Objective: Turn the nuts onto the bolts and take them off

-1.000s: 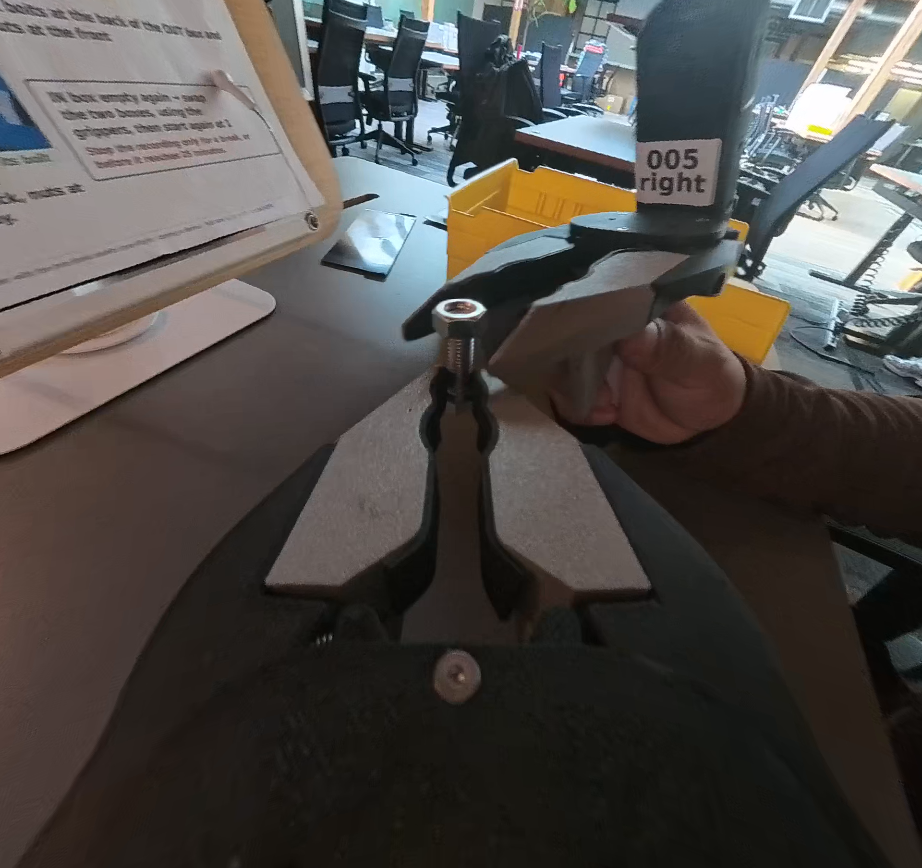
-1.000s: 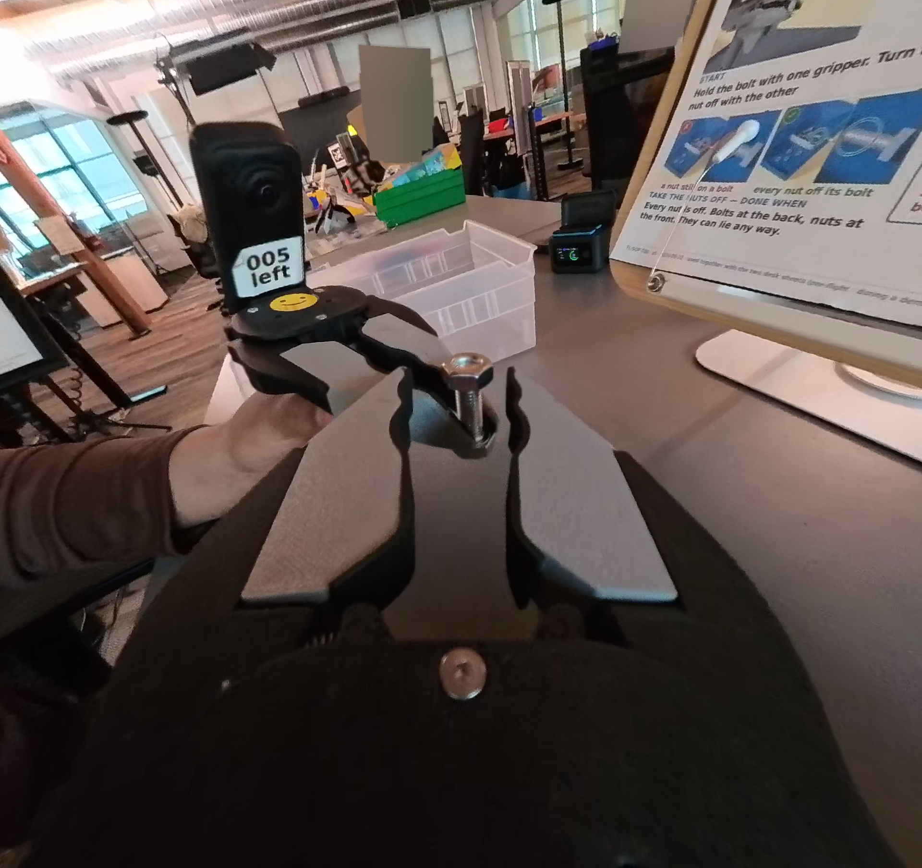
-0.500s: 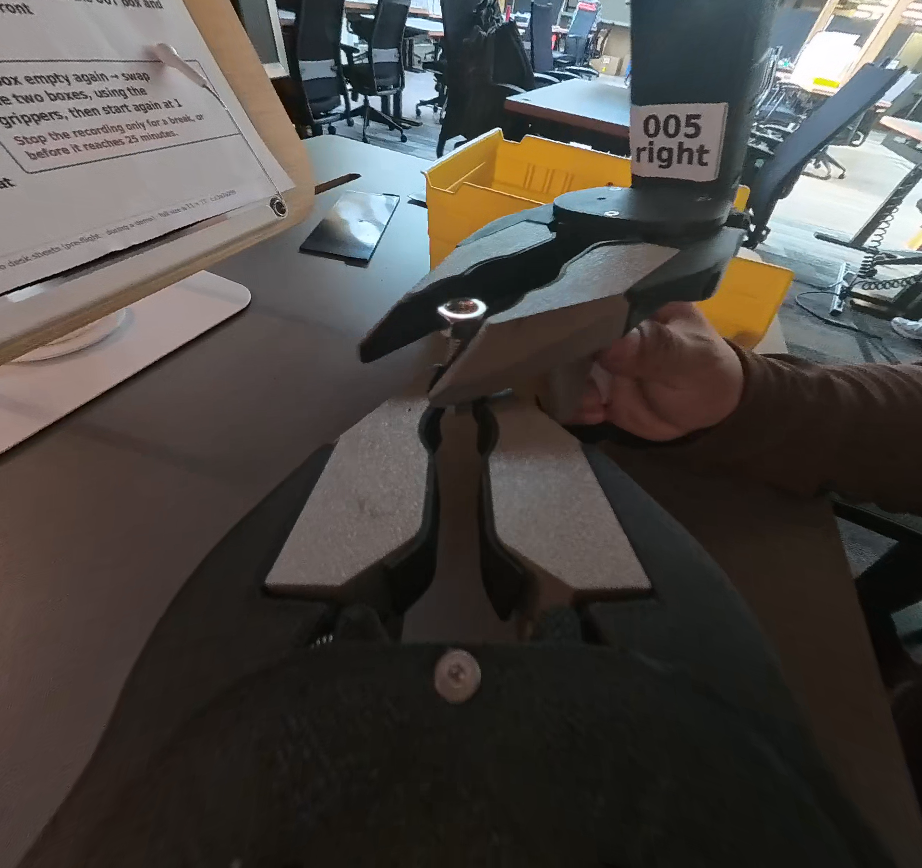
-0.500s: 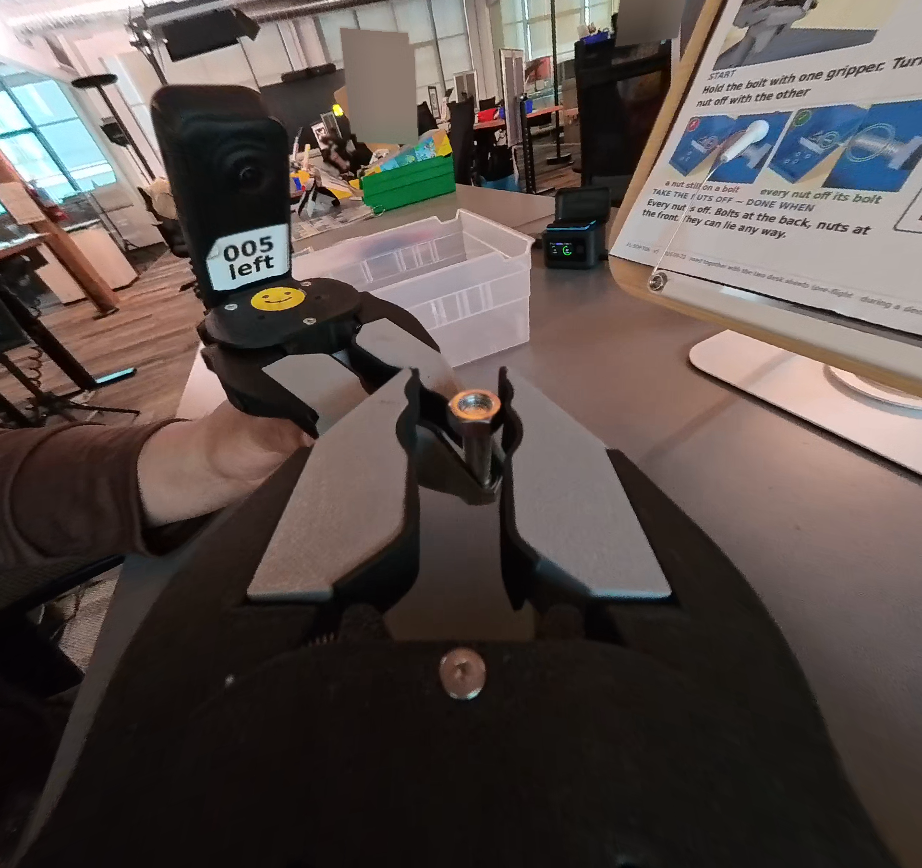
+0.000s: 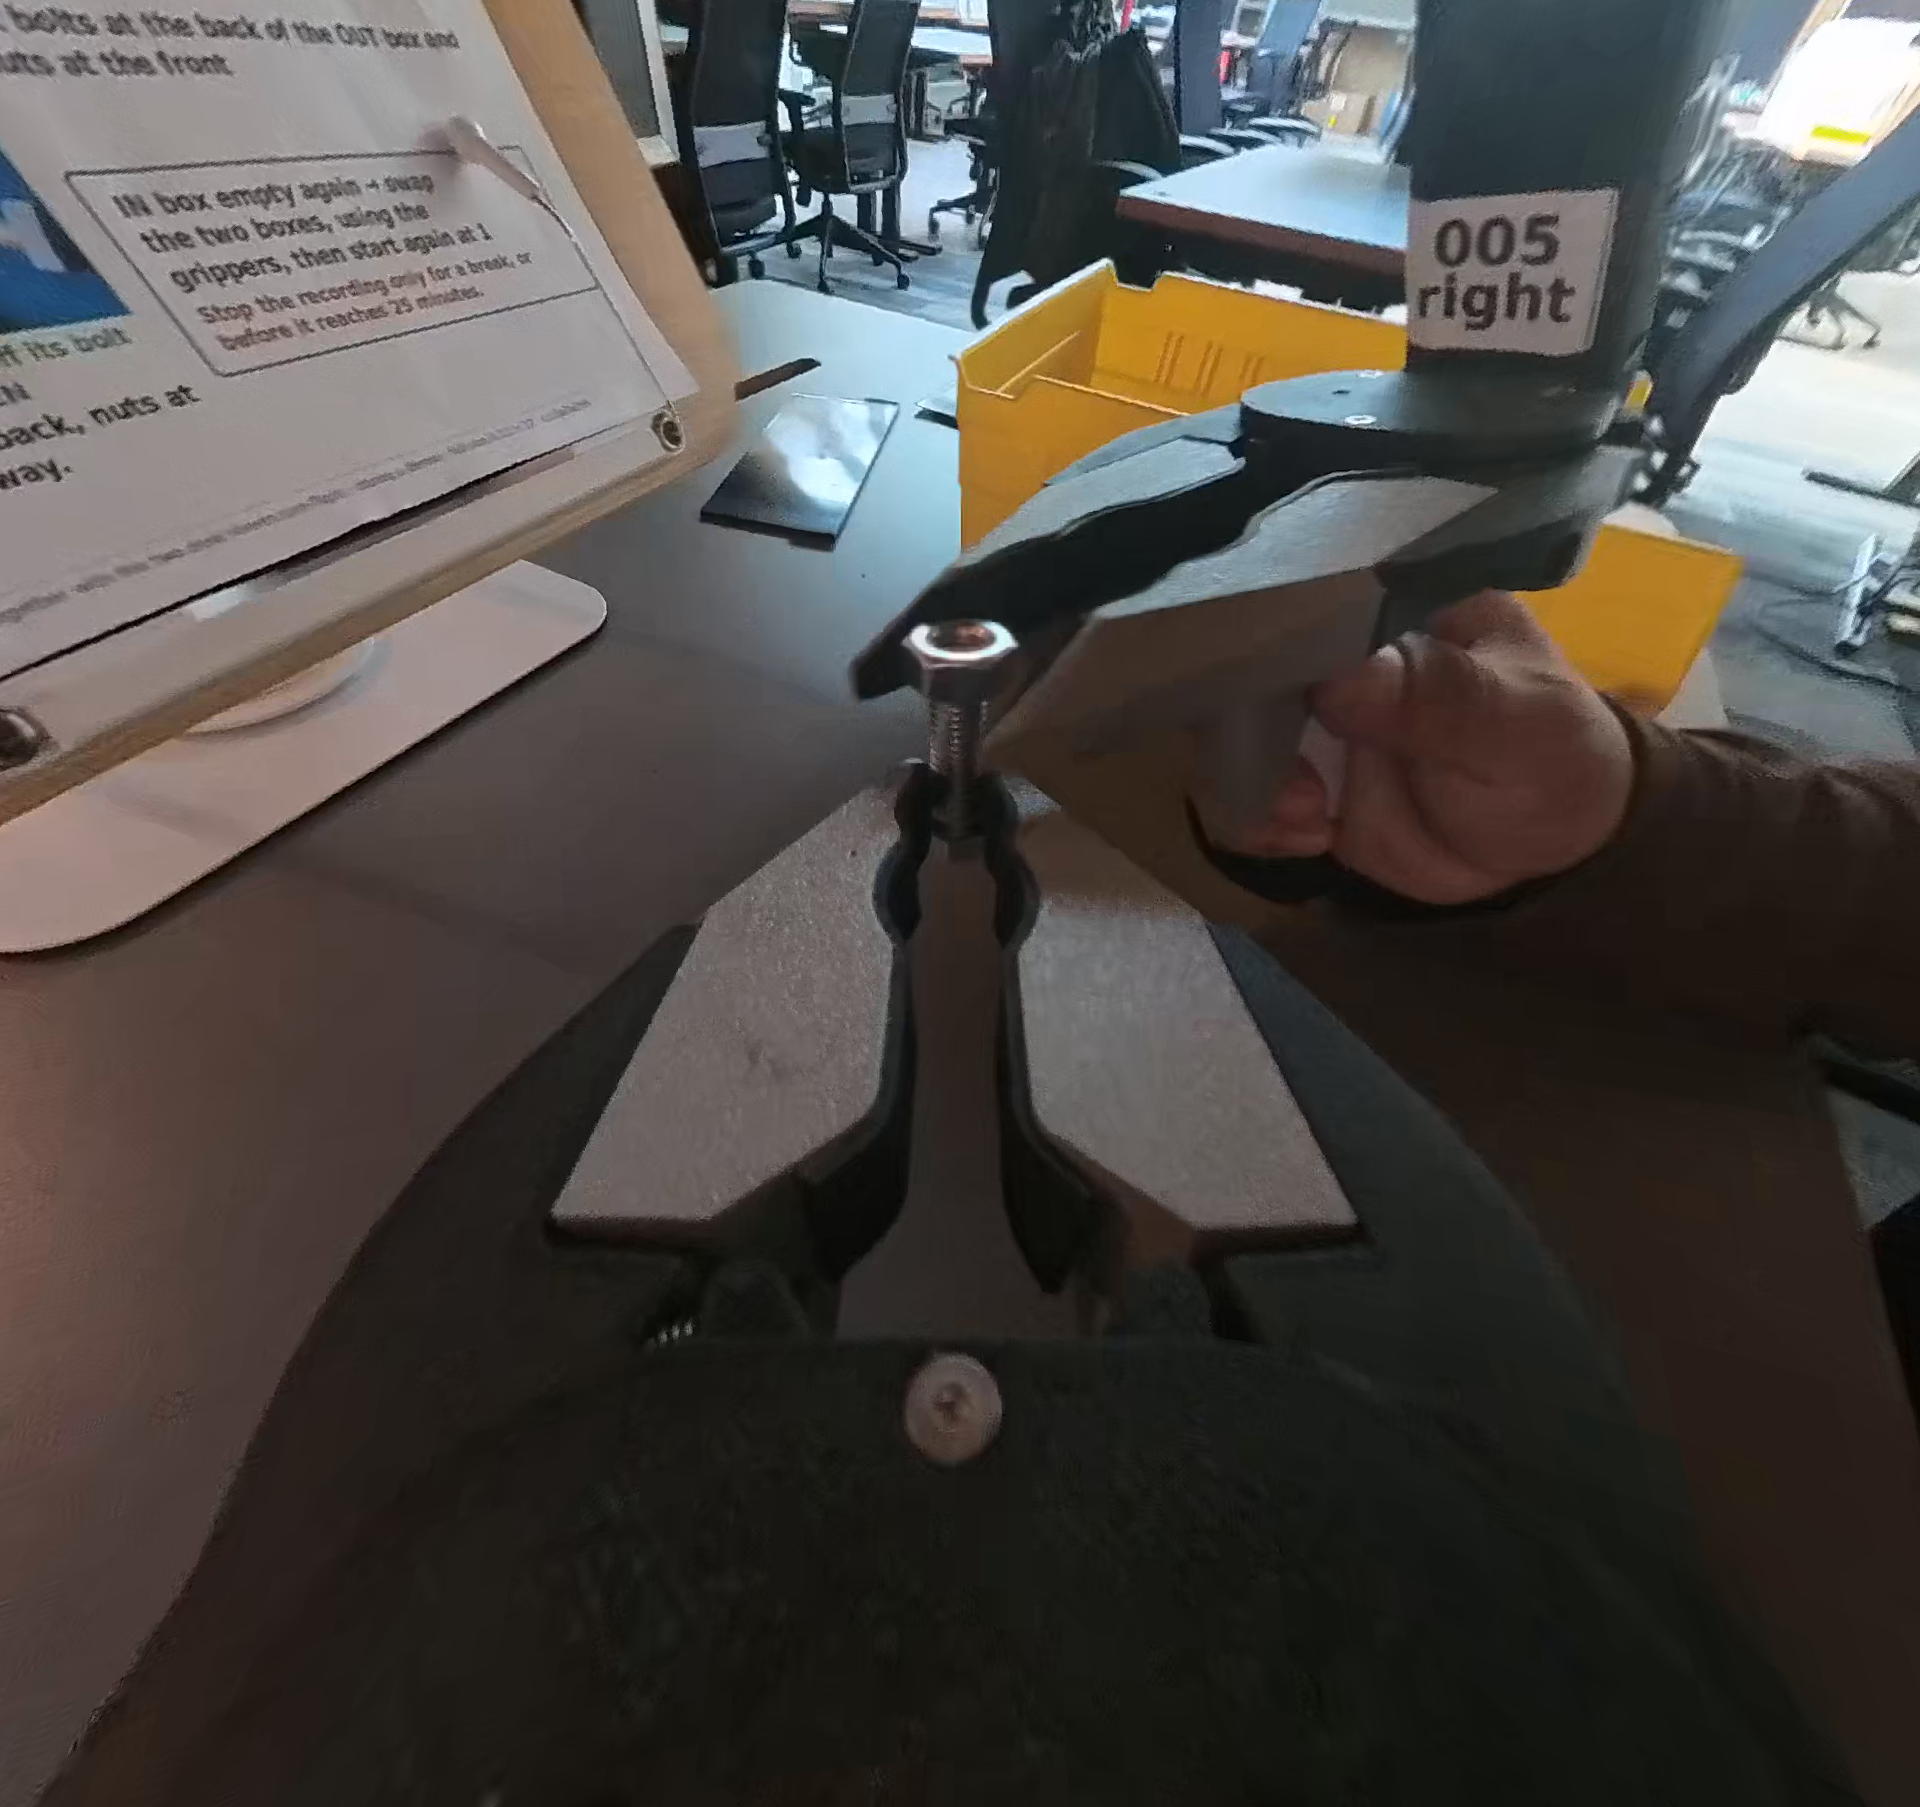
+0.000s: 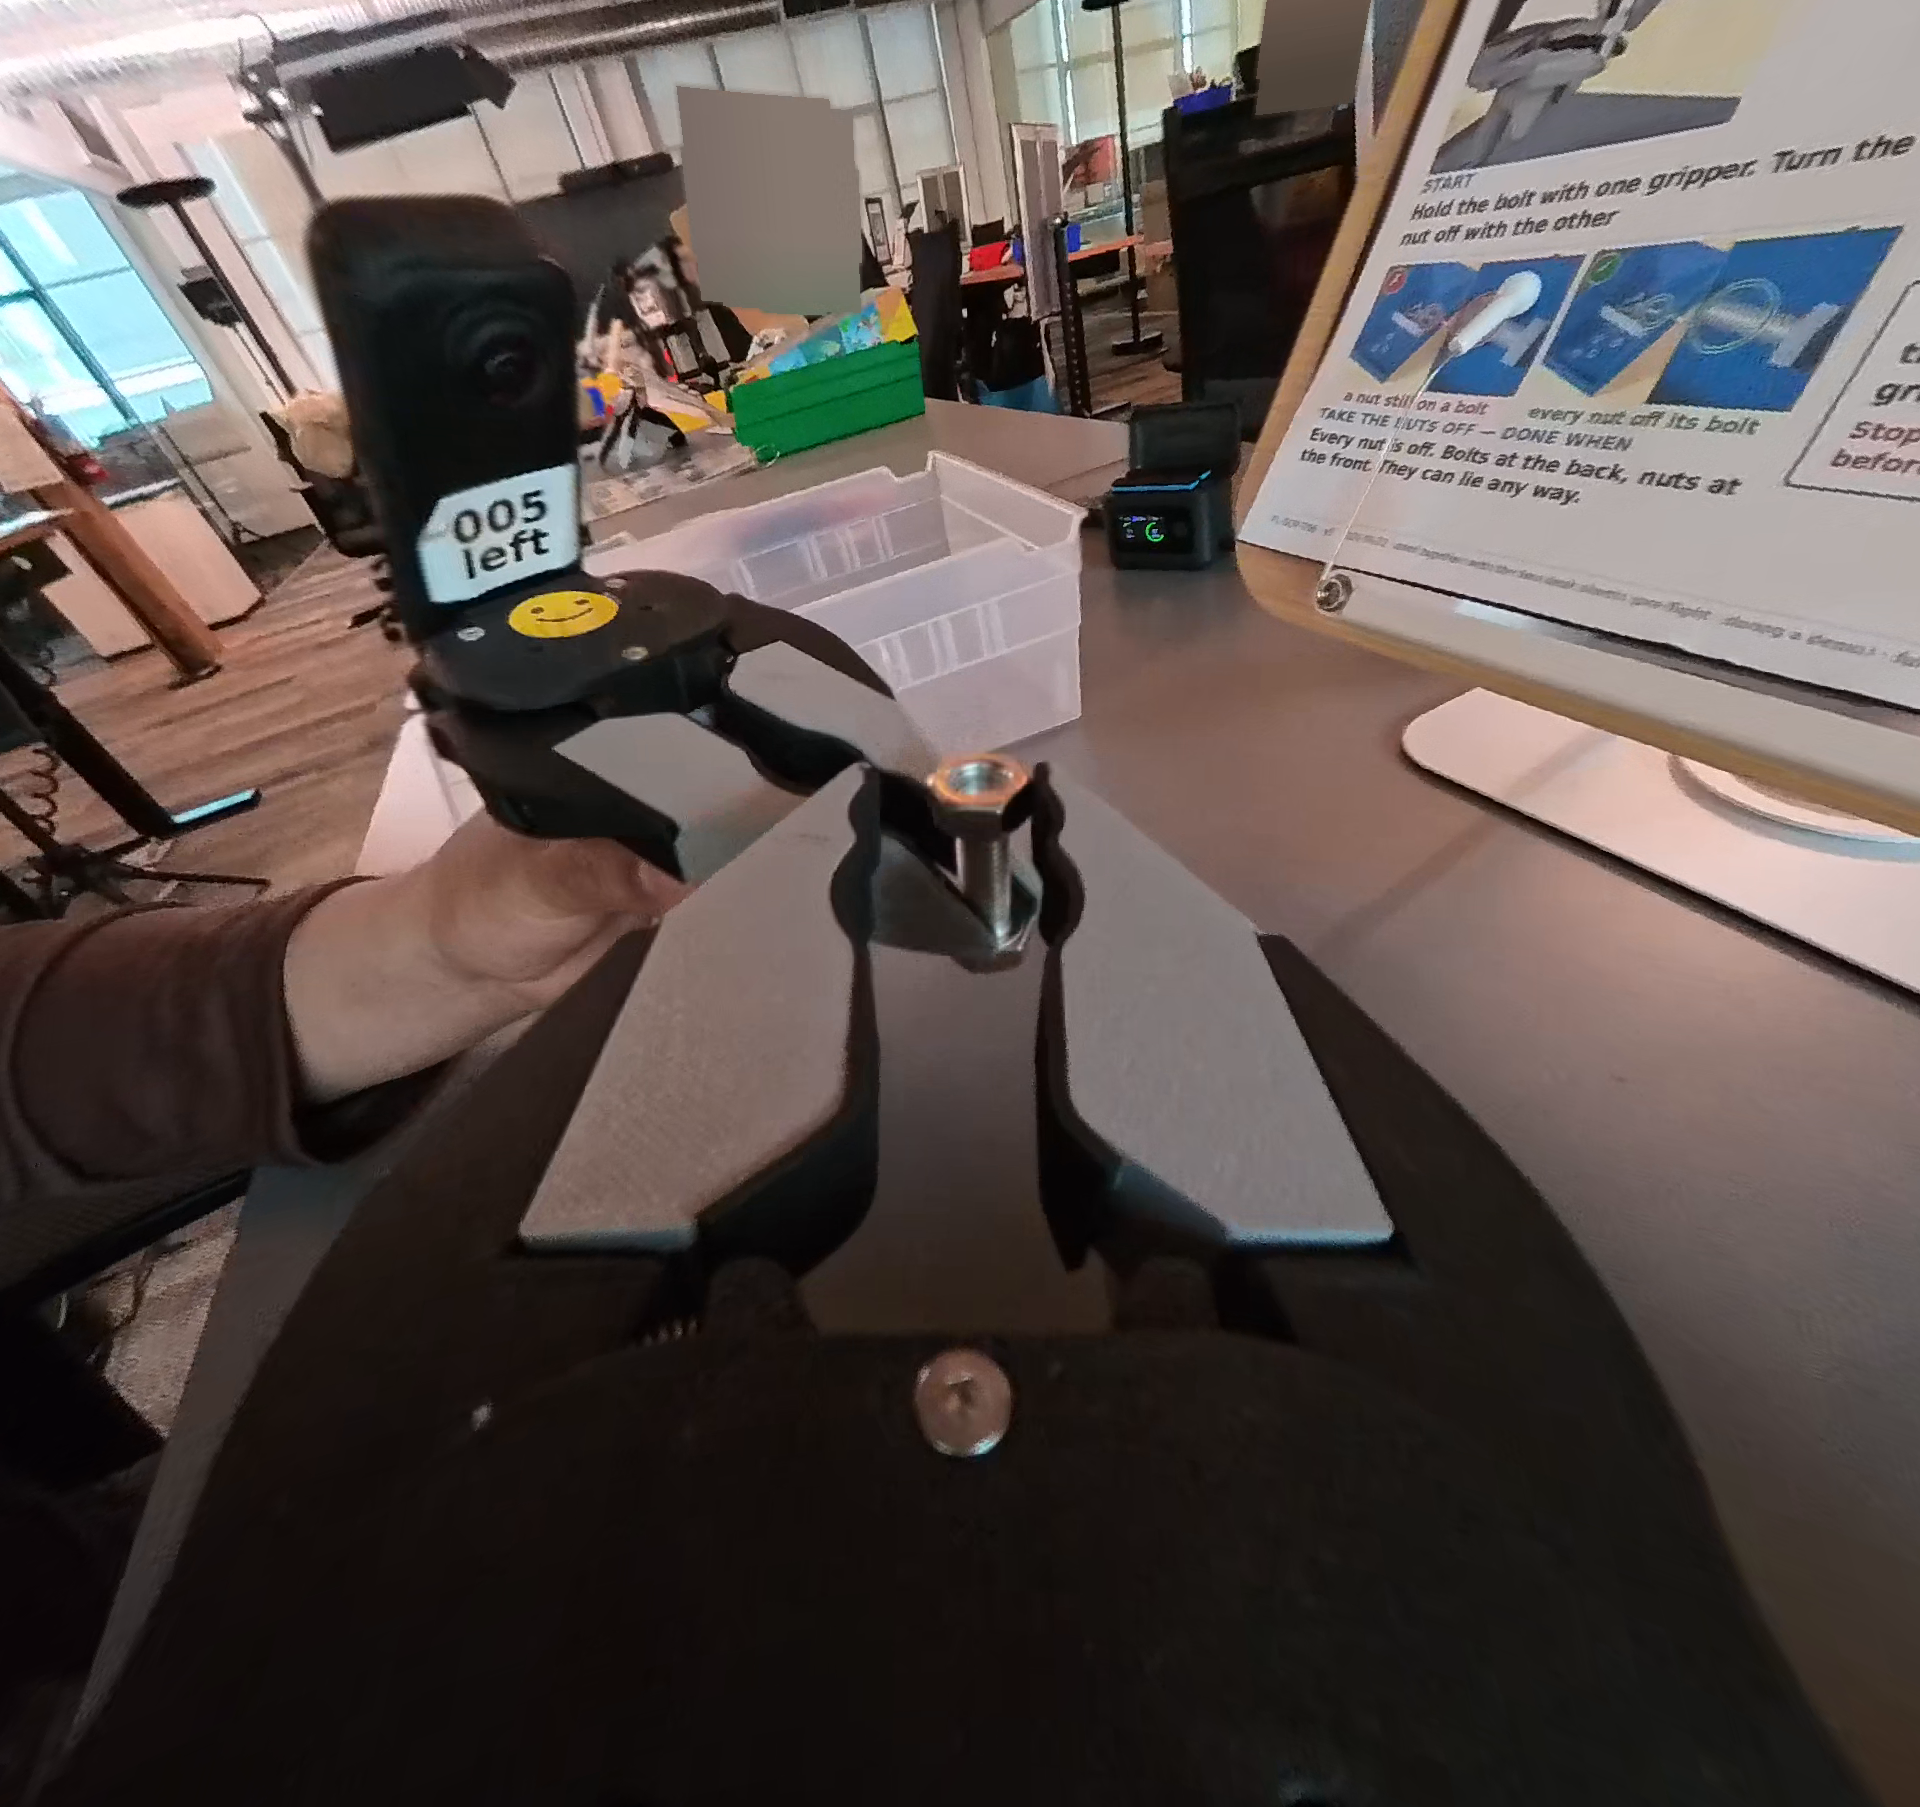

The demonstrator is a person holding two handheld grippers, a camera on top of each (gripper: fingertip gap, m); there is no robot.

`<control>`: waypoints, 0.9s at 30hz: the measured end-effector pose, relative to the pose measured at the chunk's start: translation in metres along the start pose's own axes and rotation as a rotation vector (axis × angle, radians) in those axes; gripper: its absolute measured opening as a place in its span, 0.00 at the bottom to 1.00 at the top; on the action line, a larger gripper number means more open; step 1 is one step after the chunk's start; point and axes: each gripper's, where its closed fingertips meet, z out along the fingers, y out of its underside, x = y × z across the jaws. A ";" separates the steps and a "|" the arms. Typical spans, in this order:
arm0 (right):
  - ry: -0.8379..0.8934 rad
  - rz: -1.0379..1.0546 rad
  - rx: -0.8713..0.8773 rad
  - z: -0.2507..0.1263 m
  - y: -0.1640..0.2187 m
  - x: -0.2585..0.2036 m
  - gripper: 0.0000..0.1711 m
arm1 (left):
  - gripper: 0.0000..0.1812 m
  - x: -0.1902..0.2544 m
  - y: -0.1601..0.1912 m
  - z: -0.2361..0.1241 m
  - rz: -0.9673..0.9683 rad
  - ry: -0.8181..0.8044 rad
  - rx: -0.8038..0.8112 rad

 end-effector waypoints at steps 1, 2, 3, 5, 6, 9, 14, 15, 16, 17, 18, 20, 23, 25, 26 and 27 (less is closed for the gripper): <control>0.006 -0.008 0.001 0.000 0.000 0.000 0.13 | 0.04 0.002 0.000 0.001 0.015 0.001 -0.004; 0.003 -0.009 0.004 0.001 0.000 -0.001 0.12 | 0.04 0.005 0.000 0.002 0.023 0.004 -0.004; 0.003 -0.004 0.011 0.001 -0.001 -0.001 0.13 | 0.04 0.007 -0.001 0.002 0.027 0.008 -0.003; -0.017 0.006 0.020 0.003 -0.002 -0.004 0.13 | 0.04 0.012 -0.001 0.004 0.029 0.029 -0.005; -0.024 0.008 0.014 0.004 -0.001 -0.005 0.12 | 0.05 0.014 0.000 0.006 0.031 0.035 -0.007; -0.004 -0.012 -0.005 0.005 0.001 -0.003 0.10 | 0.05 0.016 0.001 0.007 0.043 0.038 -0.011; 0.013 -0.011 0.030 -0.002 -0.007 0.002 0.14 | 0.04 0.009 -0.001 0.003 0.022 0.025 0.003; 0.020 -0.003 0.031 -0.004 -0.008 0.004 0.16 | 0.04 0.008 -0.001 0.003 0.017 0.026 0.004; 0.025 0.003 0.034 -0.006 -0.009 0.006 0.17 | 0.04 0.007 -0.002 0.002 0.012 0.023 0.006; 0.031 0.005 0.043 -0.008 -0.011 0.008 0.17 | 0.04 0.005 -0.003 0.001 0.009 0.017 0.010; 0.044 0.006 0.053 -0.011 -0.014 0.011 0.17 | 0.04 0.003 -0.003 -0.001 0.007 0.010 0.014; 0.054 -0.004 0.063 -0.016 -0.018 0.013 0.17 | 0.04 -0.001 -0.005 -0.003 0.003 -0.009 0.020; 0.053 -0.014 0.059 -0.018 -0.018 0.012 0.17 | 0.04 -0.007 -0.005 -0.005 -0.008 -0.037 0.017; 0.038 -0.015 0.044 -0.015 -0.015 0.009 0.17 | 0.04 -0.010 -0.004 -0.006 -0.009 -0.049 0.011; 0.030 -0.015 0.032 -0.012 -0.012 0.007 0.17 | 0.04 -0.009 -0.004 -0.005 -0.007 -0.050 0.009; 0.022 -0.017 0.015 -0.009 -0.008 0.005 0.17 | 0.04 -0.008 -0.004 -0.005 -0.005 -0.045 0.008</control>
